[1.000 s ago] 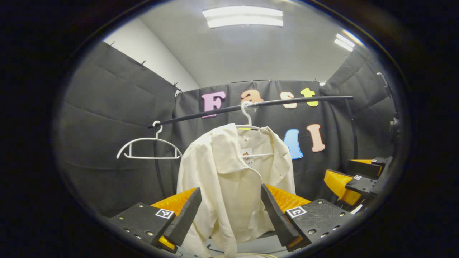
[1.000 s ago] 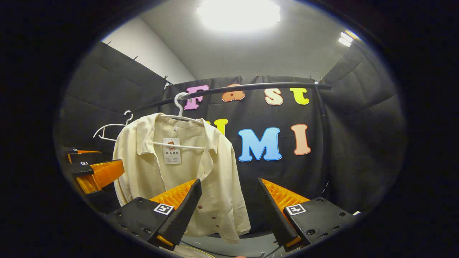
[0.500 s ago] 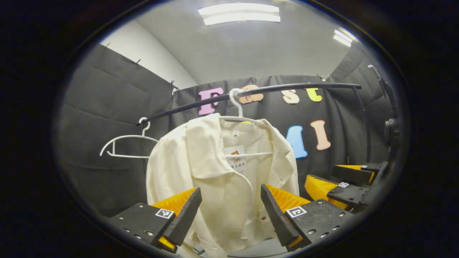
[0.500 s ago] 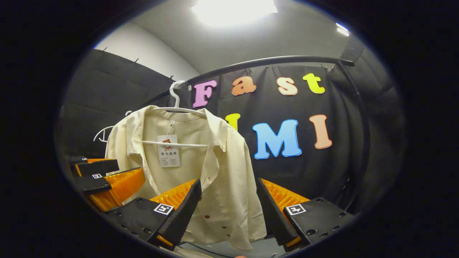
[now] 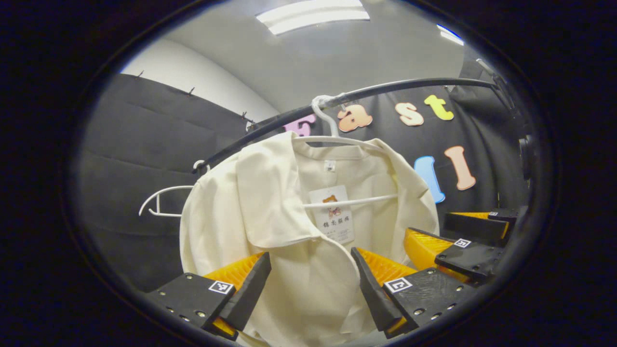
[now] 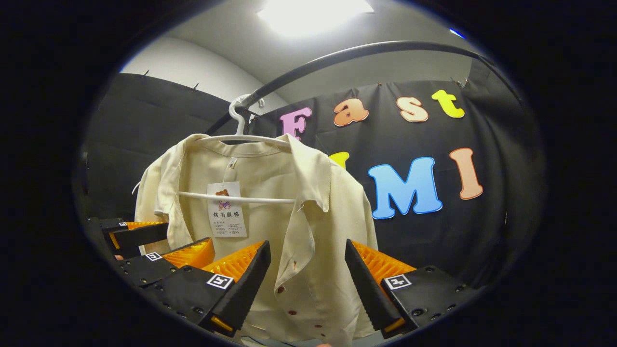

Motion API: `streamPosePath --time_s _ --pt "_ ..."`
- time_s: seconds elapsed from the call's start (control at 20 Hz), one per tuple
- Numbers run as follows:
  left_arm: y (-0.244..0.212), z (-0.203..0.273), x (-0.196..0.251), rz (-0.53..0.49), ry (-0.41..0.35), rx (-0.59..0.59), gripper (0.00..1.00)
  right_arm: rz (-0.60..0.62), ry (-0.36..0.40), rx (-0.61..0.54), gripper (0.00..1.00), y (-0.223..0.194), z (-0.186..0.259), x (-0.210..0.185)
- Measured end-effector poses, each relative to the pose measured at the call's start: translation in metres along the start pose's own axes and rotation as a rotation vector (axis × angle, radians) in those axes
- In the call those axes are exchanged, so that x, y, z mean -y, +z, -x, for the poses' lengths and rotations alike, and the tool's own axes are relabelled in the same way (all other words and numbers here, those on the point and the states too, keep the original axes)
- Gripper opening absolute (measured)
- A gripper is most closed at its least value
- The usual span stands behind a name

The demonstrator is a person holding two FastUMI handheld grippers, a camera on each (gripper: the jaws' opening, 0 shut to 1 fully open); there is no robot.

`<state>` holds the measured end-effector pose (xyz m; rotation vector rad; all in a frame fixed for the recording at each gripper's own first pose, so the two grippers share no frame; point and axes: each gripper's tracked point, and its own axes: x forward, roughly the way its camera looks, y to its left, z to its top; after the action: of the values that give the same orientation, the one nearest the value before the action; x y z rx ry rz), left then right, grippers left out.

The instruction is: Grasp the clothes on the hanger with both hands and then place them into the laundry hamper below.

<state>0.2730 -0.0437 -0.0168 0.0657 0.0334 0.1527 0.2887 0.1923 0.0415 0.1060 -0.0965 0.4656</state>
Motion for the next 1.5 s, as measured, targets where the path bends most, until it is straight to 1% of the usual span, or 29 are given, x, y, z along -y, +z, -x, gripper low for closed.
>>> streamPosePath --time_s 0.1,0.15,0.2,0.35,0.5,0.55,0.6,0.65,0.7,0.75,0.8,0.85,0.9,0.95,1.0,1.05,1.1,1.2,1.25,1.3,1.35,1.4,1.45,1.5 --pt "-0.005 -0.010 -0.008 -0.009 0.038 -0.009 0.96 0.000 0.006 -0.003 0.97 -0.005 -0.015 -0.001" --pt "-0.007 -0.014 -0.009 -0.016 0.051 -0.010 0.98 -0.002 0.007 -0.005 0.97 -0.008 -0.022 -0.002" --pt "-0.006 -0.017 -0.010 -0.017 0.061 -0.004 0.98 -0.005 0.005 -0.011 0.98 -0.010 -0.029 0.000" --pt "-0.008 -0.020 -0.013 -0.037 0.087 -0.004 0.96 -0.020 -0.029 -0.017 0.97 -0.015 -0.041 0.004" --pt "-0.010 -0.024 -0.016 -0.072 0.113 -0.018 0.98 -0.039 -0.048 -0.018 0.97 -0.017 -0.049 0.004" --pt "-0.011 -0.026 -0.020 -0.074 0.129 -0.017 0.87 -0.038 -0.062 -0.027 0.95 -0.018 -0.051 0.006" --pt "-0.012 -0.027 -0.021 -0.062 0.128 -0.019 0.76 -0.036 -0.075 -0.034 0.86 -0.019 -0.054 0.009" --pt "-0.013 -0.026 -0.024 -0.057 0.136 -0.023 0.71 -0.035 -0.083 -0.041 0.71 -0.019 -0.055 0.011" --pt "-0.014 -0.024 -0.026 -0.055 0.142 -0.032 0.55 -0.034 -0.090 -0.046 0.67 -0.019 -0.055 0.014" --pt "-0.015 -0.023 -0.027 -0.049 0.137 -0.044 0.52 -0.024 -0.106 -0.052 0.48 -0.019 -0.055 0.019" --pt "-0.018 -0.024 -0.027 -0.039 0.128 -0.059 0.49 -0.004 -0.122 -0.060 0.44 -0.019 -0.055 0.024" --pt "-0.019 -0.023 -0.028 -0.031 0.121 -0.063 0.47 0.009 -0.129 -0.063 0.23 -0.018 -0.054 0.026" --pt "-0.018 -0.023 -0.028 -0.026 0.107 -0.065 0.44 0.016 -0.112 -0.076 0.18 -0.018 -0.054 0.022" --pt "-0.021 -0.025 -0.038 -0.043 0.151 -0.064 0.29 0.030 -0.114 -0.078 0.21 -0.017 -0.052 0.023" --pt "-0.017 -0.019 -0.050 -0.040 0.177 -0.058 0.15 0.053 -0.124 -0.077 0.22 -0.015 -0.051 0.026" --pt "-0.012 -0.015 -0.051 -0.024 0.173 -0.056 0.00 0.086 -0.206 -0.063 0.21 -0.011 -0.044 0.043" --pt "-0.011 -0.016 -0.051 -0.017 0.173 -0.055 0.01 0.102 -0.233 -0.040 0.07 -0.002 -0.040 0.052" --pt "-0.008 -0.010 -0.060 -0.027 0.181 -0.044 0.02 0.101 -0.233 -0.034 0.07 0.001 -0.040 0.050" --pt "0.001 -0.003 -0.065 -0.030 0.184 -0.026 0.00 0.093 -0.239 -0.011 0.07 0.008 -0.037 0.052" --pt "0.012 0.010 -0.073 -0.035 0.187 -0.002 0.02 0.092 -0.252 0.014 0.04 0.017 -0.034 0.057" --pt "0.021 0.017 -0.082 -0.050 0.197 0.021 0.02 0.097 -0.274 0.039 0.07 0.026 -0.029 0.064" --pt "0.029 0.023 -0.093 -0.067 0.224 0.043 0.02 0.110 -0.305 0.055 0.07 0.034 -0.026 0.074" --pt "0.036 0.028 -0.102 -0.076 0.245 0.057 0.02 0.119 -0.316 0.062 0.03 0.039 -0.027 0.078" --pt "0.040 0.030 -0.108 -0.079 0.254 0.060 0.01 0.122 -0.323 0.065 0.07 0.042 -0.027 0.082"
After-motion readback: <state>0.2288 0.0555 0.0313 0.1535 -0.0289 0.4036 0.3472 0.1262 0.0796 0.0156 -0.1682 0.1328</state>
